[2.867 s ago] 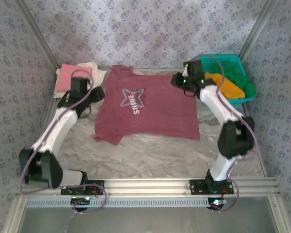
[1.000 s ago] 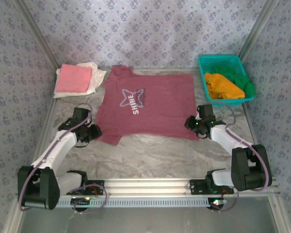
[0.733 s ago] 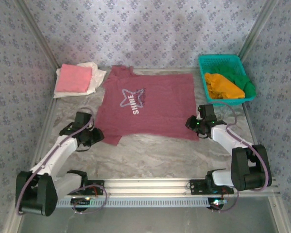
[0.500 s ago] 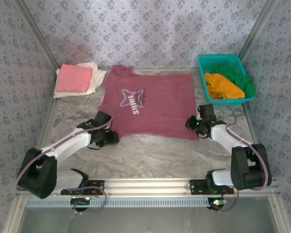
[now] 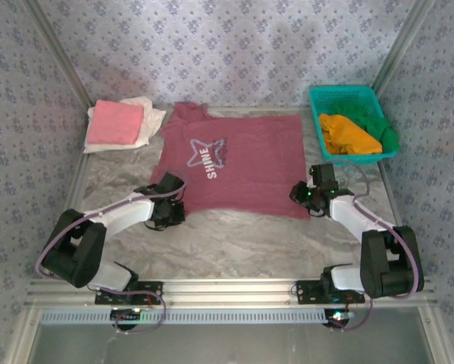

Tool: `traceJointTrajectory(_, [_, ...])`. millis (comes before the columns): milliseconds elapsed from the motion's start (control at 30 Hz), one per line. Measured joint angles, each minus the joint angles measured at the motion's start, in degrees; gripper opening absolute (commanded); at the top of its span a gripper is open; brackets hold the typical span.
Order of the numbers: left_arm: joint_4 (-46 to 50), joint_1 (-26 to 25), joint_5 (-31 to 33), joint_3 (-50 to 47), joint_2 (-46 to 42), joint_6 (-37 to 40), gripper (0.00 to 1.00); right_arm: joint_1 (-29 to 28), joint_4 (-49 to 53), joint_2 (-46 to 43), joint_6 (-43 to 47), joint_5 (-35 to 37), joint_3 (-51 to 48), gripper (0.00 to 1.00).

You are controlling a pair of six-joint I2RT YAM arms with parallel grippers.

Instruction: Fold and stack the t-shirts

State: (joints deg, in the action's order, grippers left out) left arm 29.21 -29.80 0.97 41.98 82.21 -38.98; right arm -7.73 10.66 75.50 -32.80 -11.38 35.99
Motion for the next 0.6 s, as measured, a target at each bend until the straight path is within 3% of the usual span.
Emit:
traceJointTrajectory(267, [4.0,-1.7,0.5,7.0,-0.1,-0.3,0.0,0.6,-0.2,0.0,0.0,0.0,-0.7,0.26])
traceJointTrajectory(500, [5.8,-9.4,-2.2,6.8,-0.7,-5.5,0.0,1.7,-0.2,-0.3,0.0,0.0,-0.7,0.27])
traceJointTrajectory(533, [5.7,-10.7,-2.6,6.3,-0.3,-6.3,0.09,1.8,-0.2,-0.3,0.0,0.0,-0.7,0.27])
traceJointTrajectory(600, [6.2,-13.5,-3.1,5.3,1.2,-8.2,0.38,2.1,-0.2,-0.3,0.0,0.0,-0.7,0.27])
